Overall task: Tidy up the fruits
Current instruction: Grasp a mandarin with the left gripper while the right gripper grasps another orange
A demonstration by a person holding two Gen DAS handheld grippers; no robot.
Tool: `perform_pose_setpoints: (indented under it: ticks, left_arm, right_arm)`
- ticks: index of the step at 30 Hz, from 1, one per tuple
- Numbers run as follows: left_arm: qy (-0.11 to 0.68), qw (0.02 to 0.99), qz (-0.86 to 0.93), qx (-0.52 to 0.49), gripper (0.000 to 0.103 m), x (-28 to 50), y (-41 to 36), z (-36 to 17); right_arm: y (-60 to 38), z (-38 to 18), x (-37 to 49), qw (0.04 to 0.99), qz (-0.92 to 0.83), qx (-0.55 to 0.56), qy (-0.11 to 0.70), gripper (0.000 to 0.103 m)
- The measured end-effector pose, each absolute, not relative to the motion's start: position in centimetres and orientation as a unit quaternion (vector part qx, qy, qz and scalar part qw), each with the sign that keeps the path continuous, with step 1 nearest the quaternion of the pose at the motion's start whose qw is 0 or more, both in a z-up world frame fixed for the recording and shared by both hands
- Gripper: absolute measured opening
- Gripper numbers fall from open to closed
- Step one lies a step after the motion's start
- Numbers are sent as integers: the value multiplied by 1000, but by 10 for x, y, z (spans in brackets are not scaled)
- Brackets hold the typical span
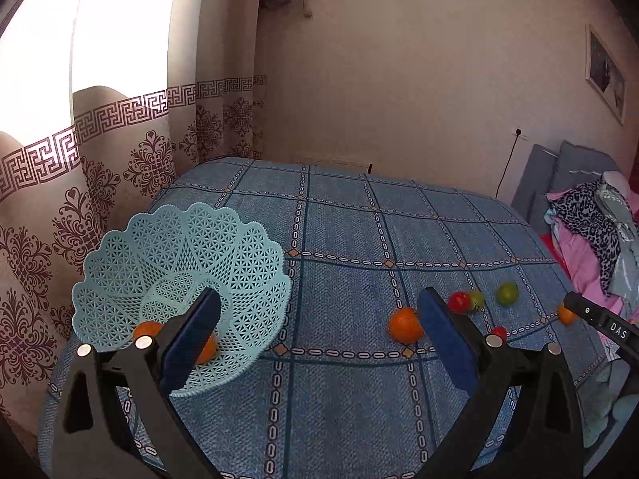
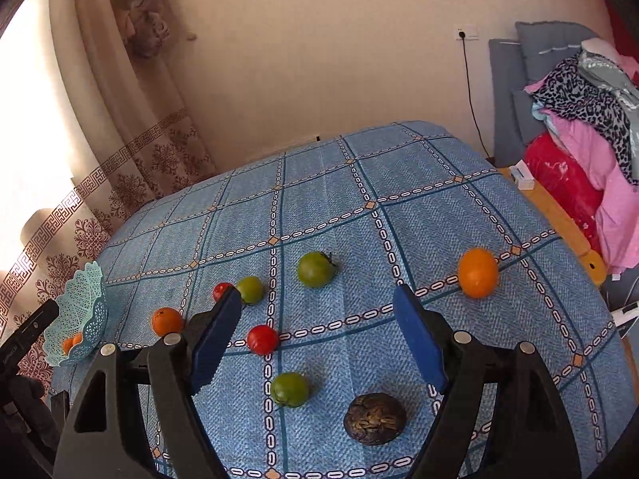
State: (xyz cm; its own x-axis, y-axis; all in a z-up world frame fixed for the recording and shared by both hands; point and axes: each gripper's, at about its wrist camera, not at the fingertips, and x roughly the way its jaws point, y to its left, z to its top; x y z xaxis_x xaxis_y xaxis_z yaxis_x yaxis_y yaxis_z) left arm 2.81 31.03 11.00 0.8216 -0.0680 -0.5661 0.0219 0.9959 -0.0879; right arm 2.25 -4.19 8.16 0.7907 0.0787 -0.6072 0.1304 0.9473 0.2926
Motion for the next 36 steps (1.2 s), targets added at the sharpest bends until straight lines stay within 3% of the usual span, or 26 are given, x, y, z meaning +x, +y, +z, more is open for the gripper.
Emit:
perform_pose_setpoints:
  ticks: [18, 36]
  left_arm:
    - [361, 930, -63, -34, 100, 55, 278, 95]
    - [437, 896, -83, -11, 100, 111, 224, 52]
  right_arm:
    - [-134, 54, 55, 898, -123, 203, 371, 78]
    - [-128, 23, 72, 894, -129, 170, 395, 78]
